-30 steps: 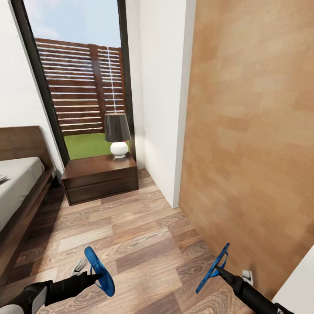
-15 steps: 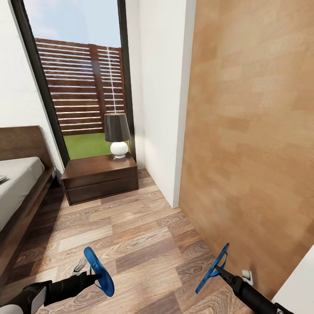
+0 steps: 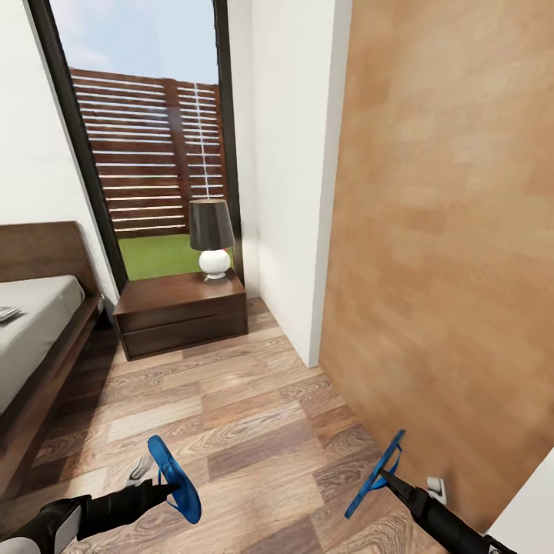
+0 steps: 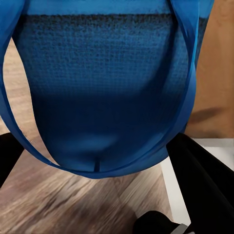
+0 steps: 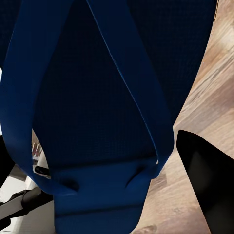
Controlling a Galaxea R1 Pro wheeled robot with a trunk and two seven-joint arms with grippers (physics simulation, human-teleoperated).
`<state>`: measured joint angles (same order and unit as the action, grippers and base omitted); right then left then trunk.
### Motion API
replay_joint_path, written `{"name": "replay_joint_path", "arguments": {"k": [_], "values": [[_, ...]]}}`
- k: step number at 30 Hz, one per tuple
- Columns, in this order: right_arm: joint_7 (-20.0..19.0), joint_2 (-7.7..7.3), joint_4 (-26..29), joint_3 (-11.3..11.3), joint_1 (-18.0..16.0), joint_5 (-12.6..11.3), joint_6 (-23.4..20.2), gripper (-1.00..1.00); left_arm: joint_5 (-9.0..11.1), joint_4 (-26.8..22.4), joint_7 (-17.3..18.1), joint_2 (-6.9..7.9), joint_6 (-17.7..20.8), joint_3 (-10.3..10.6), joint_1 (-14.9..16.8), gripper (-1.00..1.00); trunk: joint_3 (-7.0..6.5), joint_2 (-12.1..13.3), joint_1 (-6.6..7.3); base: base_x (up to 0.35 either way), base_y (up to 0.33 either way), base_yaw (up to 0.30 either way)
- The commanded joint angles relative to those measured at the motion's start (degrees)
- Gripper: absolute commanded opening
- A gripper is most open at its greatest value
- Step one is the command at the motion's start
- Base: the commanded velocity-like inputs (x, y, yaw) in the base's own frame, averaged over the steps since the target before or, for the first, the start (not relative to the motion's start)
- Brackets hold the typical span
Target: In the bedroom, move the book from the bed onto either nightstand, and place the two sandals side by side next to the bed.
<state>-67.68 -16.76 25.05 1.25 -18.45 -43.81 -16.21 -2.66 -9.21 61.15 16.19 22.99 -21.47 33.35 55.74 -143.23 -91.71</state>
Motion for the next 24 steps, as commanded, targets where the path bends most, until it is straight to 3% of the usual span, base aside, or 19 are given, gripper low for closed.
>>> {"name": "replay_joint_path", "arguments": {"k": [1,24], "values": [[-0.1,0.01,0.0,0.0,0.0,-0.3,-0.7,-1.00,-0.3,0.0,0.2,-0.02,0.6,-0.4,0.0,-1.00,0.06,0.0,0.01,0.000,0.000,0.211],[-0.2,0.47,0.0,0.0,0.0,-0.3,-0.7,-1.00,-0.3,0.0,0.0,-0.02,0.6,-0.4,0.0,-1.00,0.06,0.0,0.01,-0.003,-0.031,0.238]]}}
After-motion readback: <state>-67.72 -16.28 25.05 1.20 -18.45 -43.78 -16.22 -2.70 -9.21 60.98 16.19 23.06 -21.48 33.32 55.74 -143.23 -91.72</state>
